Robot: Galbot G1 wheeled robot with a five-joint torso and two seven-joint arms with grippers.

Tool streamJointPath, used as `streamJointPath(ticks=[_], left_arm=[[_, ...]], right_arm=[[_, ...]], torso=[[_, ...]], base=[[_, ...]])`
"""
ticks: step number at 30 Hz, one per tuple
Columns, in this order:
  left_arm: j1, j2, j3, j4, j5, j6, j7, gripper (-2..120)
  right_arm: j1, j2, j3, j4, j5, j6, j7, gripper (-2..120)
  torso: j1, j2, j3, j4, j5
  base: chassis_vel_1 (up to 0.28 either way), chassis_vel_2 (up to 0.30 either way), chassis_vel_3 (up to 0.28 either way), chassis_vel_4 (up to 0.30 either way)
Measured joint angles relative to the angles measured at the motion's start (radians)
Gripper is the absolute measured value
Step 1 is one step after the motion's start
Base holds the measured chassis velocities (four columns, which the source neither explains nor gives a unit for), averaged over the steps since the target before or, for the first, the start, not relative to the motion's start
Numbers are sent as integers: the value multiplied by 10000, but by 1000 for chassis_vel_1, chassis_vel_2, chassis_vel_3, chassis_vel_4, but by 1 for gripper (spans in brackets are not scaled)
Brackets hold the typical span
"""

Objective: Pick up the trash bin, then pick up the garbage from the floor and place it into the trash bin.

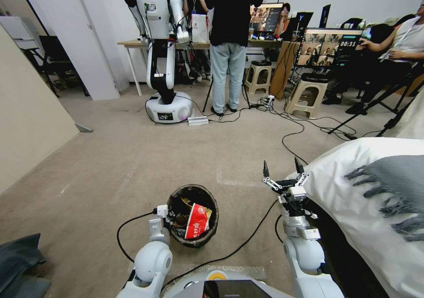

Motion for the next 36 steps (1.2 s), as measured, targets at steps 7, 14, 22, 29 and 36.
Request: streamJointPath(ticks=[7, 14, 22, 29, 36], left_arm=[[-19, -1, 9, -17, -77, 17, 5, 42], [-27, -1, 33, -60, -108, -17, 28, 66], [-8, 17, 76, -284, -87, -74, 38, 97], [-13, 46, 66, -391, -68, -82, 31, 99], [-26, 74, 83, -475, -60, -93, 32, 99]], right_arm=[[3, 7, 2, -37, 0, 27, -28, 100], [-7, 22, 2, -27, 46, 102, -151, 100], [-20, 35, -22, 79, 121, 105, -150, 100], [-12, 42, -36, 113, 80, 125, -169, 100], [-18, 28, -24, 64, 66, 160, -228, 100]], torso=[[0, -2, 1, -2, -3], [0, -2, 2, -1, 0], [0, -2, 1, 1, 4], [1, -2, 1, 2, 4], [1, -2, 1, 1, 4]], base=[[0, 0, 0, 0], [0, 0, 0, 0], [0, 0, 0, 0], [0, 0, 0, 0], [0, 0, 0, 0]])
